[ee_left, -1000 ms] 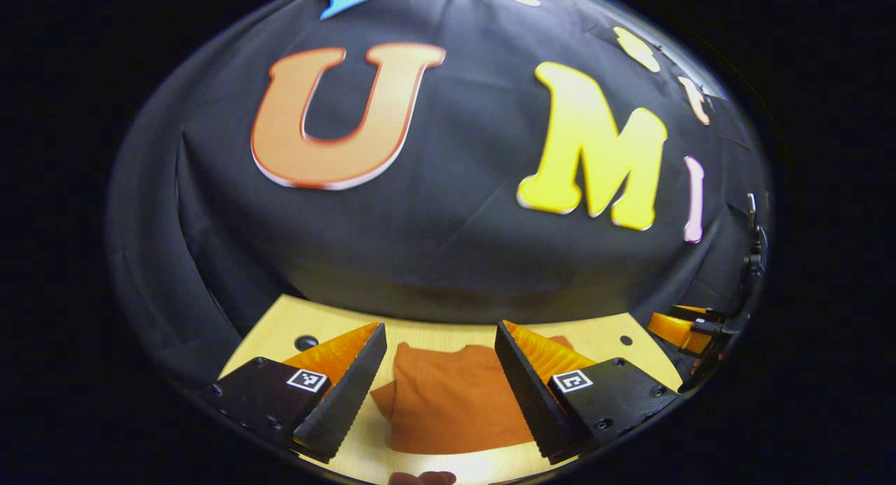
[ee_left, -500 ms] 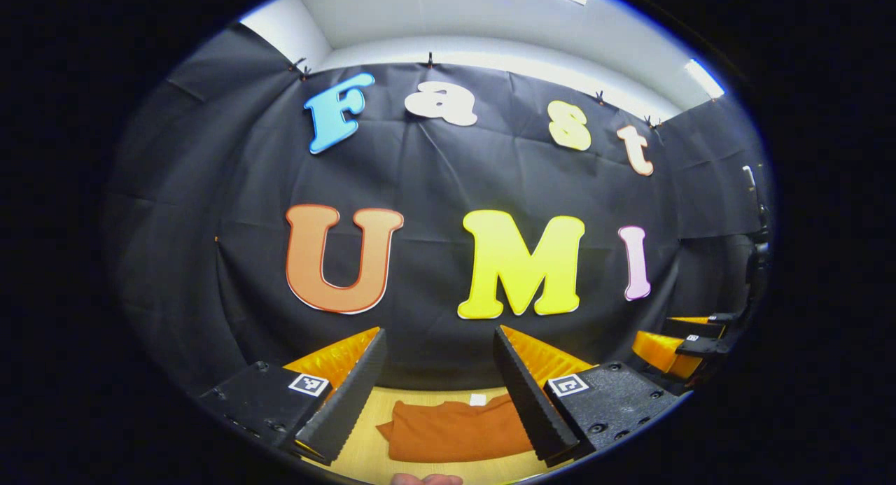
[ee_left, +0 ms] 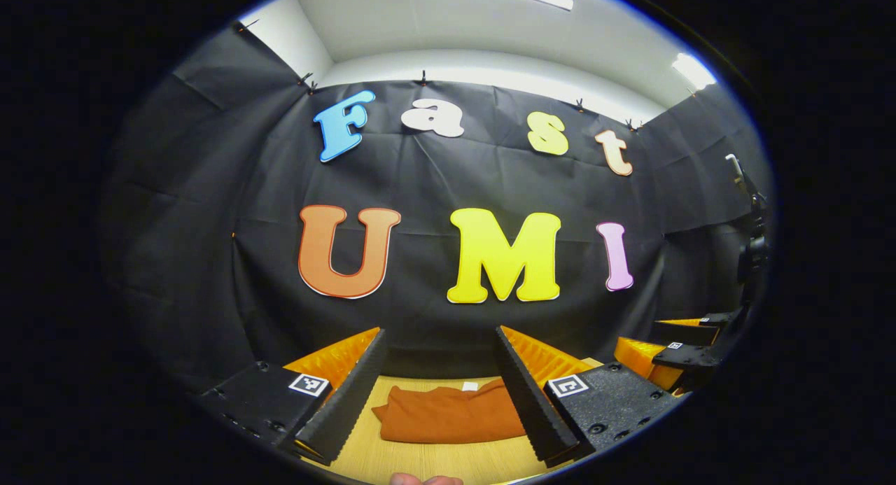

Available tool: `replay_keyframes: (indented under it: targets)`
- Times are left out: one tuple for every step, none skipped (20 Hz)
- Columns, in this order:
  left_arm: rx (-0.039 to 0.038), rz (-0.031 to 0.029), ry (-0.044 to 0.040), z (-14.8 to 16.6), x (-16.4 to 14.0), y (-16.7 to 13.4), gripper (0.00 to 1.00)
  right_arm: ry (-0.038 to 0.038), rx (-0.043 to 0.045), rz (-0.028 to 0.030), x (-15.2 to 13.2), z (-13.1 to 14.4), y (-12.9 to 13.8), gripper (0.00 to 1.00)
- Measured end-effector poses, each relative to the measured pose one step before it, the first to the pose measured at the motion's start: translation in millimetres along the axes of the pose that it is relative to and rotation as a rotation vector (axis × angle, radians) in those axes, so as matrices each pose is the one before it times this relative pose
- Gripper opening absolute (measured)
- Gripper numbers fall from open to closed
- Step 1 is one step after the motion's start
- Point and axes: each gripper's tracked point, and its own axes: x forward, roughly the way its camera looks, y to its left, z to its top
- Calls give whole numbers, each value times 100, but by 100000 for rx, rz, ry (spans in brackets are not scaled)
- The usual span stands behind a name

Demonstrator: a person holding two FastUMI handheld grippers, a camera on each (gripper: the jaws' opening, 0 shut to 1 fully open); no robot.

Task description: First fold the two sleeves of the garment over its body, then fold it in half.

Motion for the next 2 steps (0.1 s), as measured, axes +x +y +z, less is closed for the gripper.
replay_keyframes:
  targets:
    - [302,11,1288,-252,-1,-68,98,562,804,574,-59,-12,191,88]
    - [-1154,-32,1421,-174,178,-247,98,138,554,13,-47,-74,184,88]
